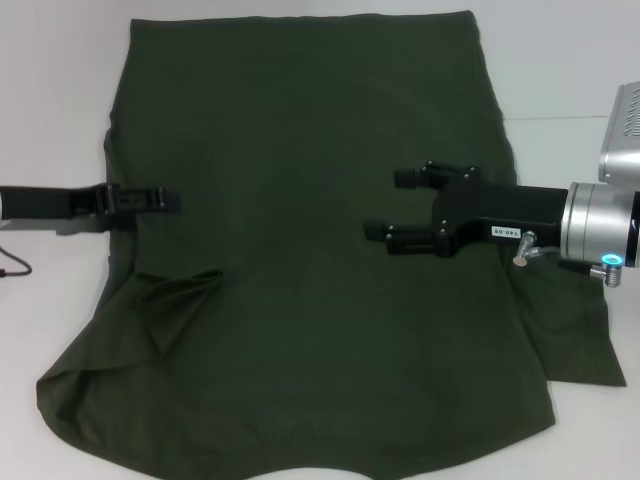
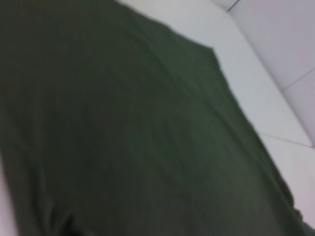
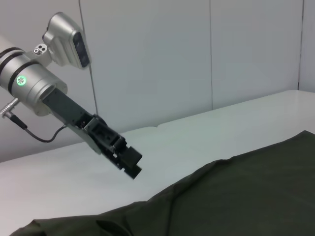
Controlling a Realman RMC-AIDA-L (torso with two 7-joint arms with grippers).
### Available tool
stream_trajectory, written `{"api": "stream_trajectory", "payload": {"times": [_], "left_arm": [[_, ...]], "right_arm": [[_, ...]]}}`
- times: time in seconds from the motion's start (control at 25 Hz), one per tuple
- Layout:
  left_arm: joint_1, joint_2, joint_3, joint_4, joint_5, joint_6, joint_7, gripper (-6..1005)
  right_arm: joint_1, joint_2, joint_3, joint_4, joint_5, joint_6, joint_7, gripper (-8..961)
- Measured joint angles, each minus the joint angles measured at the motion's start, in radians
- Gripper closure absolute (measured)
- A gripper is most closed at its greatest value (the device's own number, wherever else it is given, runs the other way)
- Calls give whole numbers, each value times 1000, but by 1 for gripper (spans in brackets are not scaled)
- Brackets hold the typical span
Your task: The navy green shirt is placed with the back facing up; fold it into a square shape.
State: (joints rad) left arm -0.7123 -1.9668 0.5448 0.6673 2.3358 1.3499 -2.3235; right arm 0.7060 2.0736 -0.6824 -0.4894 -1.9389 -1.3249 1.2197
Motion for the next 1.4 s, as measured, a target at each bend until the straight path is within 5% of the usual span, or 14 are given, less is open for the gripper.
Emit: {"api": "stream_trajectory", "payload": {"times": [0.48, 1.4], "left_arm": [[-54, 25, 1, -36, 157, -22, -196, 61], [-73, -14, 84, -141, 158, -243, -175, 60]], "right_arm": [[-10, -16, -61, -3, -8, -45, -37, 6], [-10, -25, -82, 4, -9, -35, -43, 6]]}}
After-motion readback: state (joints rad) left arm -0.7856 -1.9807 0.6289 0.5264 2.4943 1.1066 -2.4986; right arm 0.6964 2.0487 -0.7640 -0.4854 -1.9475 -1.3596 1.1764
